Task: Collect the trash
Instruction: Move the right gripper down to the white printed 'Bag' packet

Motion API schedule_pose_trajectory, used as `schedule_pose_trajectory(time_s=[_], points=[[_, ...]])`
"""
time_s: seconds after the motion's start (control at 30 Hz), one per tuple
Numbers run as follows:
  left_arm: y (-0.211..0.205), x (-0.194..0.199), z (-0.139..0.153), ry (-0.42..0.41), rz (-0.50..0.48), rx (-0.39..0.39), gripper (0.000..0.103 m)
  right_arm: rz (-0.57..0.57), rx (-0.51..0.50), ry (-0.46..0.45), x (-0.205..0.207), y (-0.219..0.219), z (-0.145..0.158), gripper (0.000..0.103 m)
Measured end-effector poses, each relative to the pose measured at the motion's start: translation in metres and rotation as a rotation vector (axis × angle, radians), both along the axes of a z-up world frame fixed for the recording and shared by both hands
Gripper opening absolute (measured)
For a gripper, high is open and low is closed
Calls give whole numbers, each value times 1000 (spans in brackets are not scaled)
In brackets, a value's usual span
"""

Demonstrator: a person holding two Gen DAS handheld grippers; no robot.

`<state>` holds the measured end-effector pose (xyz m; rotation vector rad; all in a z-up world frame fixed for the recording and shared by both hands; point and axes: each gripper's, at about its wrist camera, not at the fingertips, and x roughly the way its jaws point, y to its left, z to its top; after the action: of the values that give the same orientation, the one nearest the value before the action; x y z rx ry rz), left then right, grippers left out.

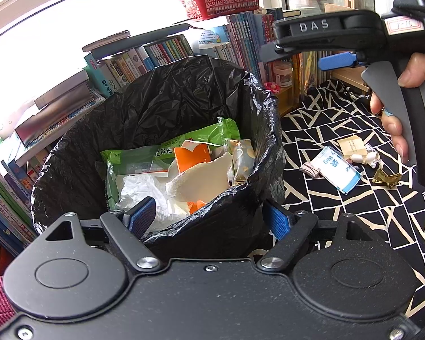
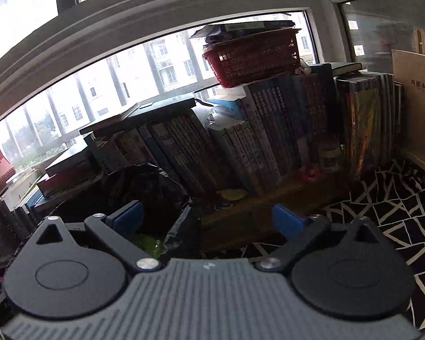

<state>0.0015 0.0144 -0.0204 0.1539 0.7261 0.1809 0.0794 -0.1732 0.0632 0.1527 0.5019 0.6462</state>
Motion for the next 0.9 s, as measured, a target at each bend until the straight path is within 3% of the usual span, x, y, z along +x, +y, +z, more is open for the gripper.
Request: schedule_pose_trajectory(time_s=[0.3,0.4,0.67,0.9], points=[[-2,-1,1,0,-3,-7,80,-197,-99,87,36,-23,-30,103],[1,-2,1,0,-5,-12,80,-224,-190,136,47,-21,-50,103],[1,-1,2,0,-7,-15,80,-164,-506,236,61,0,-117,100],[0,-2,1,-3,-8,-11,80,-158,-642,335,68,2,-163,99]])
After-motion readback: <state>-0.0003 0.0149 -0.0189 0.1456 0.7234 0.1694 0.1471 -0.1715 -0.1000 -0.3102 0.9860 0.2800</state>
